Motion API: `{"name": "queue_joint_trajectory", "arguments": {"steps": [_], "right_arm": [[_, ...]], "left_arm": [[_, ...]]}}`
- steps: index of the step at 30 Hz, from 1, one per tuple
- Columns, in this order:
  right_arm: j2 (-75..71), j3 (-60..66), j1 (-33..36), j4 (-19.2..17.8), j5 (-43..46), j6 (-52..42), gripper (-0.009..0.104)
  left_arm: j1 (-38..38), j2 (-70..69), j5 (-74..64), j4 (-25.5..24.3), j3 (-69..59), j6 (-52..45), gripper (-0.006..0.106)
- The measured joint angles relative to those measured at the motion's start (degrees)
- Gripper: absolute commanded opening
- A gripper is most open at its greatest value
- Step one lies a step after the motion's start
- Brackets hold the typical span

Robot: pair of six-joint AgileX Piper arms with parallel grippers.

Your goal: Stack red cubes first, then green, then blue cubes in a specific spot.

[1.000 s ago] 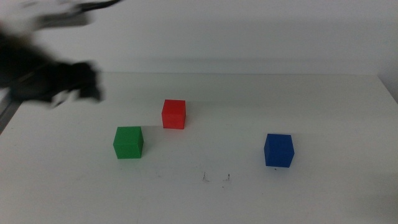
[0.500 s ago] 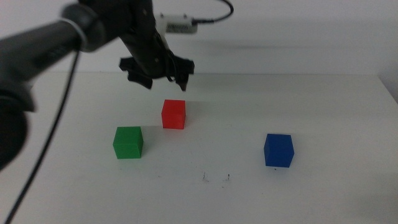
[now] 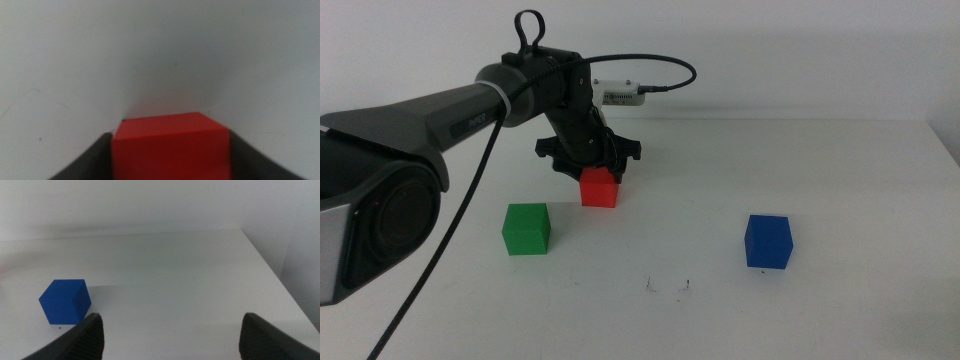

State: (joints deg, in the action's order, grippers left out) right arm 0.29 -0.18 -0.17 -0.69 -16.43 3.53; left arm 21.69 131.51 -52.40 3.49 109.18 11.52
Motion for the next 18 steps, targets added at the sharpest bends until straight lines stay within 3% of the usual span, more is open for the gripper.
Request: {"name": "queue_joint_trajectory", "arguments": {"steps": [3, 6, 11, 18], "right_arm": [[0.0, 0.0, 0.0, 0.0, 0.0, 0.0, 0.093], [0.0, 0.0, 0.0, 0.0, 0.0, 0.0, 0.093], [0.0, 0.0, 0.0, 0.0, 0.0, 0.0, 0.093], [0.0, 0.0, 0.0, 0.0, 0.0, 0.0, 0.093]], "left_arm": [[0.0, 0.1, 0.0, 0.6, 0.1, 0.5, 0.034], [0.8, -1.1, -1.8, 0.2, -0.5, 2.6, 0.026], [6.9, -10.7, 2.1, -5.5, -10.4, 13.7, 0.025], [20.8, -19.3, 4.6, -13.7, -21.5, 36.8, 0.025]]}}
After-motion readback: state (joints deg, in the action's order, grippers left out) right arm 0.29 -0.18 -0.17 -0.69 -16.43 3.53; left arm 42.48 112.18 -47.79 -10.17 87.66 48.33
